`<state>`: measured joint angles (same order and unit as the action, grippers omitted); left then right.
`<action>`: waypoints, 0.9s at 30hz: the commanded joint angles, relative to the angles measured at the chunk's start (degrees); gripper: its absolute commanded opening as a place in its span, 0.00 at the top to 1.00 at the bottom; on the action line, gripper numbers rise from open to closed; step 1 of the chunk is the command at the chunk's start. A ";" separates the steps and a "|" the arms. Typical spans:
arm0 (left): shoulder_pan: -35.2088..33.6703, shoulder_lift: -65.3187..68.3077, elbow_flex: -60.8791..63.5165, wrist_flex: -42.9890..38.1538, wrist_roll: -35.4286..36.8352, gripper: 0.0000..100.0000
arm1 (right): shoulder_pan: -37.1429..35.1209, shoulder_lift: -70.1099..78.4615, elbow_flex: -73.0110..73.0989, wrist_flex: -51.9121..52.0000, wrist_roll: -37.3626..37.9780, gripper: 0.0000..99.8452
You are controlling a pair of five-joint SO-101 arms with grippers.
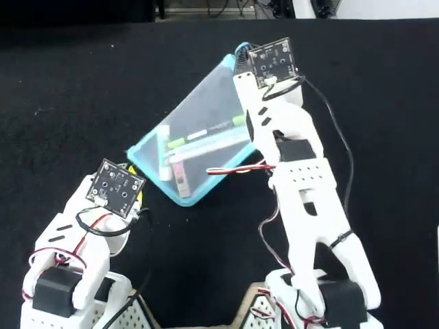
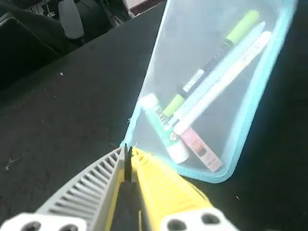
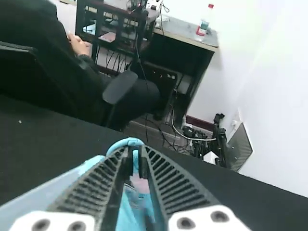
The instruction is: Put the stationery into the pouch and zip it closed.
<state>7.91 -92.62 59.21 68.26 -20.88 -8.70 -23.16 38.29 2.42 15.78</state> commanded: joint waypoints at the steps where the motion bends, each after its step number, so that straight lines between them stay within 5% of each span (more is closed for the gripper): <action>1: 0.31 0.26 -1.10 0.26 -0.09 0.97 | -1.85 -3.38 -3.47 2.37 -0.18 0.99; 14: 0.31 0.26 -1.01 0.18 -0.09 0.97 | -12.48 -23.16 -3.74 17.76 -0.09 0.99; 20: 0.31 0.26 -1.01 0.26 -0.09 0.97 | -3.60 -25.01 -2.77 30.51 -0.09 0.98; 27: 0.31 0.26 -1.01 0.00 0.00 0.97 | 5.98 -13.05 -2.59 30.95 -0.62 0.97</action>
<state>7.91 -92.62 59.21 68.26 -20.88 -5.89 -41.36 38.20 33.36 15.69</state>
